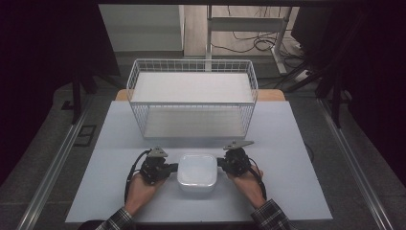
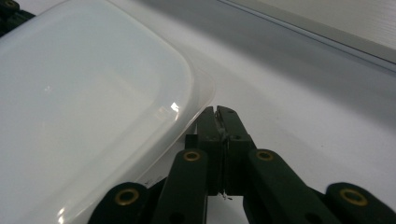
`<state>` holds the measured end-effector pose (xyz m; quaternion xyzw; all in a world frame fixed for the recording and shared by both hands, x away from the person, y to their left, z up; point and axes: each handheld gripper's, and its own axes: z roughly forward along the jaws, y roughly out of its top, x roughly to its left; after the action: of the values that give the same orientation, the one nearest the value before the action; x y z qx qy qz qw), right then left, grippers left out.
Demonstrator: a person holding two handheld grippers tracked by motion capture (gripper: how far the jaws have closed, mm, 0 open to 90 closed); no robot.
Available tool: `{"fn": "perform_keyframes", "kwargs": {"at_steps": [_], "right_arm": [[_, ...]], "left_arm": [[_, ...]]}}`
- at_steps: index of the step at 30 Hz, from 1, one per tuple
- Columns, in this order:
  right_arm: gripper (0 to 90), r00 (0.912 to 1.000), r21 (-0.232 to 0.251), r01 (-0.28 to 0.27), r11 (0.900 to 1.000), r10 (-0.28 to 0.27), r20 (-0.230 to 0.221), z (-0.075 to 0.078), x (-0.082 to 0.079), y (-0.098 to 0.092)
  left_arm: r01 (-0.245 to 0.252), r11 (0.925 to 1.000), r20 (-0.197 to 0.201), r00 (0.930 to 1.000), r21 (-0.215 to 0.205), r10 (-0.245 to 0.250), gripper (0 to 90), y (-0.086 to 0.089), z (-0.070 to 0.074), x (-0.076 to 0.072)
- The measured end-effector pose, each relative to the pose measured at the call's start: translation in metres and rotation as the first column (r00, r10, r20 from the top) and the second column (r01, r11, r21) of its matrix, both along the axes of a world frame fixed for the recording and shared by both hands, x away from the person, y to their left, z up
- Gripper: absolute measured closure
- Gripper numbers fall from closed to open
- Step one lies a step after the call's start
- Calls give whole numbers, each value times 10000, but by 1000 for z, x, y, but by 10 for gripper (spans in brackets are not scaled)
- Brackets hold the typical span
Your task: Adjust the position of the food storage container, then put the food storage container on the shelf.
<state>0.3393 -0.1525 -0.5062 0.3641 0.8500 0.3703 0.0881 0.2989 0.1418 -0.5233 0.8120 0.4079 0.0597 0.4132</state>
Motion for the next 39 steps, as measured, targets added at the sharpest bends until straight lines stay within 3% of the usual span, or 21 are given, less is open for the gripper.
{"fn": "perform_keyframes", "kwargs": {"at_steps": [2,3,4,9,14,15,16,17,18,19,21,23,24,27,31,35,39], "right_arm": [[850,9987,-348,-49,9994,66,499,8,-3,-3],[850,9987,-348,-49,9994,66,499,8,-3,-3],[841,9954,-526,11,9986,39,962,13,-7,-9],[785,9947,-135,101,9999,-87,1027,19,-14,-26],[603,9937,342,64,9994,-102,1116,22,-29,-40],[603,9937,342,64,9994,-102,1116,22,-29,-40],[512,9933,561,69,9984,-133,1145,23,-33,-43],[512,9933,561,69,9984,-133,1145,23,-33,-43],[423,9922,702,-58,9975,-30,1248,23,-37,-46],[423,9922,702,-58,9975,-30,1248,23,-37,-46],[289,9898,704,-193,9973,91,1423,21,-43,-49],[256,9896,722,-202,9972,96,1436,21,-45,-49],[167,9887,728,-251,9970,140,1495,19,-48,-51],[113,9885,674,-262,9974,158,1504,16,-51,-51],[40,9902,245,-270,9993,234,1379,9,-51,-49],[24,9911,241,-326,9992,292,1298,7,-50,-48],[17,9912,371,-251,9990,200,1306,9,-49,-47]], "left_arm": [[-245,9996,355,9991,158,240,874,10,5,-2],[-245,9996,355,9991,158,240,857,10,5,-2],[-235,9997,439,9988,-59,237,826,17,7,-5],[-322,9990,649,9973,-301,341,641,27,12,-16],[-331,9994,975,9947,-83,338,423,30,13,-31],[-320,9995,1051,9939,-30,321,423,30,12,-34],[-327,9994,1153,9928,91,315,336,31,12,-38],[-327,9994,1153,9928,91,315,315,31,12,-38],[-299,9995,1192,9925,134,281,277,32,11,-41],[-267,9996,1245,9919,98,253,277,34,11,-43],[-317,9994,1269,9914,-125,330,191,38,10,-46],[-369,9992,1297,9908,-131,383,134,40,10,-46],[-442,9990,1334,9901,-66,446,104,41,9,-47],[-488,9988,1349,9897,64,475,69,43,6,-48],[-388,9991,1127,9930,179,365,50,43,2,-45],[-260,9991,1266,9917,331,216,40,41,0,-43],[-224,9997,1184,9928,140,206,35,39,1,-40]]}}
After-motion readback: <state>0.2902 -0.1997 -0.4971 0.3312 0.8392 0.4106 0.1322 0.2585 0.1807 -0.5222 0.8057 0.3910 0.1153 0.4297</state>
